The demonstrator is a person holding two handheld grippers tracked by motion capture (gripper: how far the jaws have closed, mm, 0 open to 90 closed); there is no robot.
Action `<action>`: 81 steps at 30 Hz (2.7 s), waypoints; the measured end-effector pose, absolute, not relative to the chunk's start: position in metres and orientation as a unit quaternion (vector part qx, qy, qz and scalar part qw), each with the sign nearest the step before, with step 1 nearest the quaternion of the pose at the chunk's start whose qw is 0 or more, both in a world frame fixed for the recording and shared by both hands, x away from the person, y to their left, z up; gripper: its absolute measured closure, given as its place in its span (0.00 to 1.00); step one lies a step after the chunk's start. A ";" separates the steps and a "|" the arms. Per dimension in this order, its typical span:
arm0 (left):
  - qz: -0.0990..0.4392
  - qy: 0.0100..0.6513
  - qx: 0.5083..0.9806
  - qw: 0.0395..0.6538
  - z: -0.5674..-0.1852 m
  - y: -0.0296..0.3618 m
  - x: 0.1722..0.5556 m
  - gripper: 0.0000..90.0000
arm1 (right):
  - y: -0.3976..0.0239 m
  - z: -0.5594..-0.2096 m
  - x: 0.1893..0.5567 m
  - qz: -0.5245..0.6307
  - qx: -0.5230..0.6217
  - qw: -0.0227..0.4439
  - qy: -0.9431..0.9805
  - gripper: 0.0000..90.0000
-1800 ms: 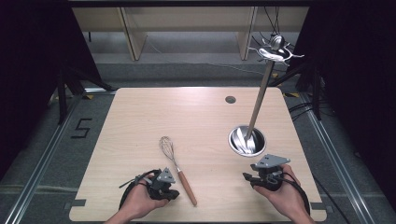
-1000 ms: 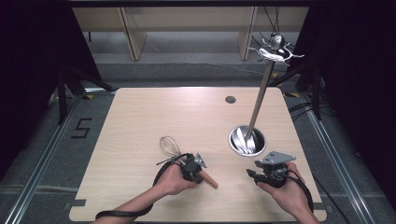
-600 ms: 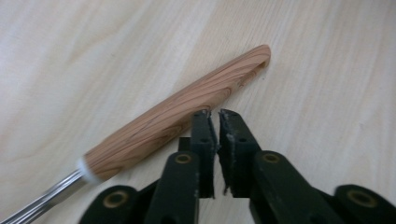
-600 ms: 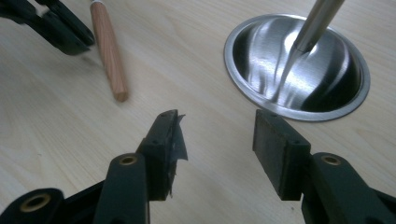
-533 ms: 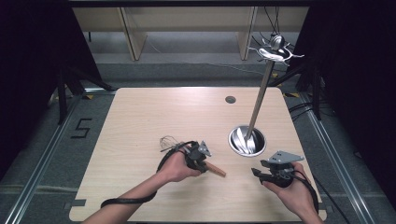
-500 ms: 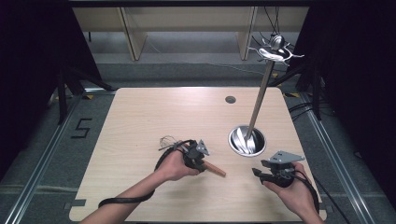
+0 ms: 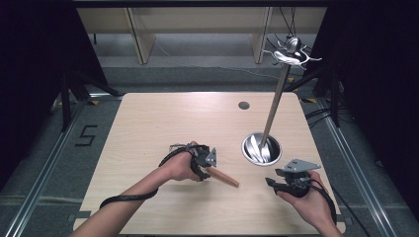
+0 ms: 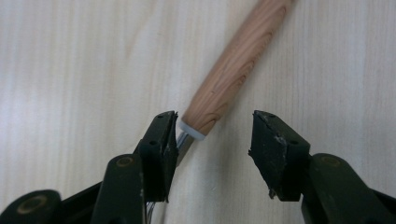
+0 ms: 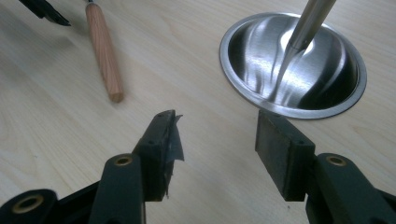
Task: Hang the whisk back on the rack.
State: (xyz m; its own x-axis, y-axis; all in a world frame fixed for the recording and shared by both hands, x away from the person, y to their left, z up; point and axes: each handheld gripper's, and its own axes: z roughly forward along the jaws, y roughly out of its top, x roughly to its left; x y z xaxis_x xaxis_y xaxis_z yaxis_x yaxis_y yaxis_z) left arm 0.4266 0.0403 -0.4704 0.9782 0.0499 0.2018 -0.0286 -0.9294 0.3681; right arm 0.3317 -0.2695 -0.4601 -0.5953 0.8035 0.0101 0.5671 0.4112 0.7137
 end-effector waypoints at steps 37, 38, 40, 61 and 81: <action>0.073 0.159 0.935 0.308 -0.443 0.046 0.418 0.81 | -0.275 -0.458 0.332 0.355 0.421 0.178 0.816 0.53; 0.075 0.157 0.934 0.312 -0.439 0.050 0.419 0.81 | -0.273 -0.459 0.332 0.357 0.425 0.175 0.813 0.53; 0.076 0.173 0.921 0.342 -0.431 0.057 0.420 0.81 | -0.272 -0.459 0.331 0.358 0.431 0.172 0.810 0.53; 0.089 0.250 0.817 0.513 -0.405 0.071 0.416 0.81 | -0.274 -0.459 0.333 0.357 0.424 0.182 0.812 0.53; 0.236 0.326 0.738 0.542 -0.381 0.048 0.401 0.81 | -0.272 -0.461 0.332 0.357 0.426 0.180 0.812 0.53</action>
State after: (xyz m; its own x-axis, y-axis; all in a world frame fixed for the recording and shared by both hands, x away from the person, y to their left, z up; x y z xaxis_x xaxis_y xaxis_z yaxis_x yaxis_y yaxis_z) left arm 0.4008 0.0476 -0.3810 0.6759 0.7370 -0.0059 0.2265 -0.2001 0.9532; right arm 0.3317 -0.2724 -0.4613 -0.5722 0.8200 0.0122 0.5633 0.3822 0.7326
